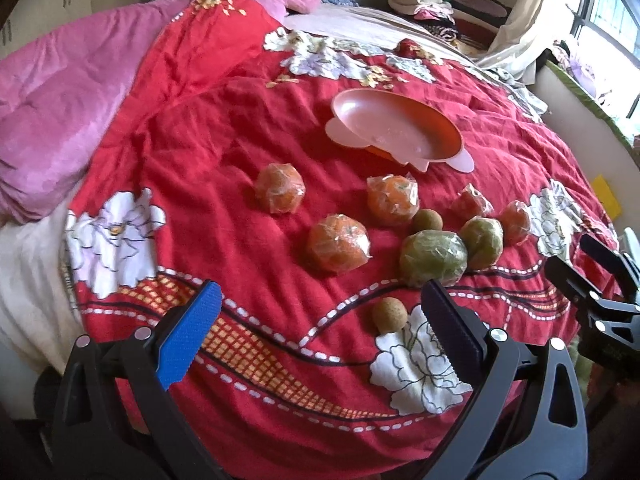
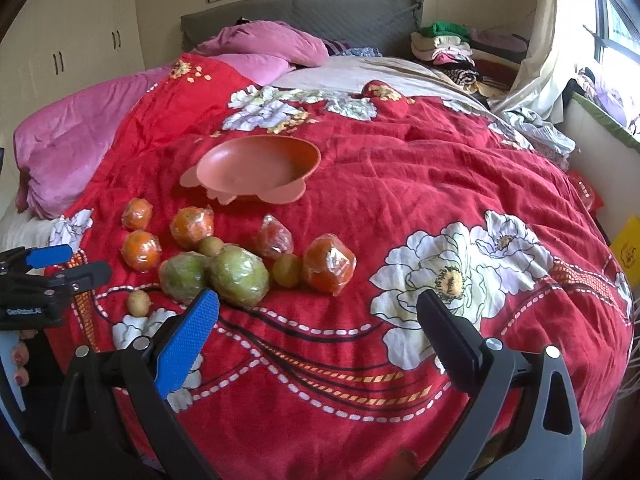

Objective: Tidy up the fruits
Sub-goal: 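Close the left tool on a bagged tangerine while the right tool grasps another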

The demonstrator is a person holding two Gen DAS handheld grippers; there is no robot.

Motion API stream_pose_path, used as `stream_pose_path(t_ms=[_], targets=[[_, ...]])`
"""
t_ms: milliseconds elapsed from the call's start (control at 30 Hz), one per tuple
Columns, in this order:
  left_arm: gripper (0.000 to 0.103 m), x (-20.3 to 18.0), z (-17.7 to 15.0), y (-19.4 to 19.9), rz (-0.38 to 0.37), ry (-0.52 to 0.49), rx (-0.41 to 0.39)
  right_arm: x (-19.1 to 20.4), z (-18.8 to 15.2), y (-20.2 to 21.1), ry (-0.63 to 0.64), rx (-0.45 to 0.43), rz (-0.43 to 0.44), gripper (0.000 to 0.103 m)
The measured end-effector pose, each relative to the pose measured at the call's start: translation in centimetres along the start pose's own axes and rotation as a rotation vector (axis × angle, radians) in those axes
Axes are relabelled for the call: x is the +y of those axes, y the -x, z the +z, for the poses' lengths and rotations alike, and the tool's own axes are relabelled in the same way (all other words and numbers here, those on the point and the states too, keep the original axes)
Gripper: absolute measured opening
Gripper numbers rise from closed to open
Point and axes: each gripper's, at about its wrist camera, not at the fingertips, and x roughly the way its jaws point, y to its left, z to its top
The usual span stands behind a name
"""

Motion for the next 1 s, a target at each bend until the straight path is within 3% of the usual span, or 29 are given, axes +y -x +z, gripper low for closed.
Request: stream_pose_path(t_ms=[200, 400, 467, 667, 733, 767, 800, 1000], targets=[[0.093, -0.2, 0.4, -1.5, -0.01, -0.016, 0.017, -1.1, 0.2, -1.8, 0.047, 0.039, -0.023, 0.099], [0.073, -0.9, 1.0, -2.5, -0.032, -0.076, 0.02, -2.5, 0.4, -3.2, 0.023, 0.068, -0.005, 0.099], [0.062, -1.0, 1.3, -3.1, -0.047, -0.077, 0.031, -3.1, 0.6, -3.5, 0.006, 0.072, 0.012, 0.099], [0.049, -1.1, 1.6, -4.6, -0.06, -0.092, 0.056, -3.4, 1.3, -4.4, 0.022, 0.081, 0.071, 0.097], [0.047, -1.1, 1.7, -4.9, -0.058, -0.089, 0.059, -3.4, 1.5, -4.8, 0.01, 0.09, 0.105, 0.087], [0.045, -1.0, 1.7, -5.0, -0.059, -0.088, 0.061, -3.4, 1.6, -5.1, 0.005, 0.098, 0.117, 0.071], [0.044, -0.9, 1.7, -5.1, -0.059, -0.088, 0.061, -3.4, 1.6, -5.3, 0.004, 0.107, 0.127, 0.063], [0.036, -0.4, 2.1, -5.5, -0.078, -0.075, 0.066, -2.6, 1.8, -6.2, 0.037, 0.124, 0.181, 0.044]])
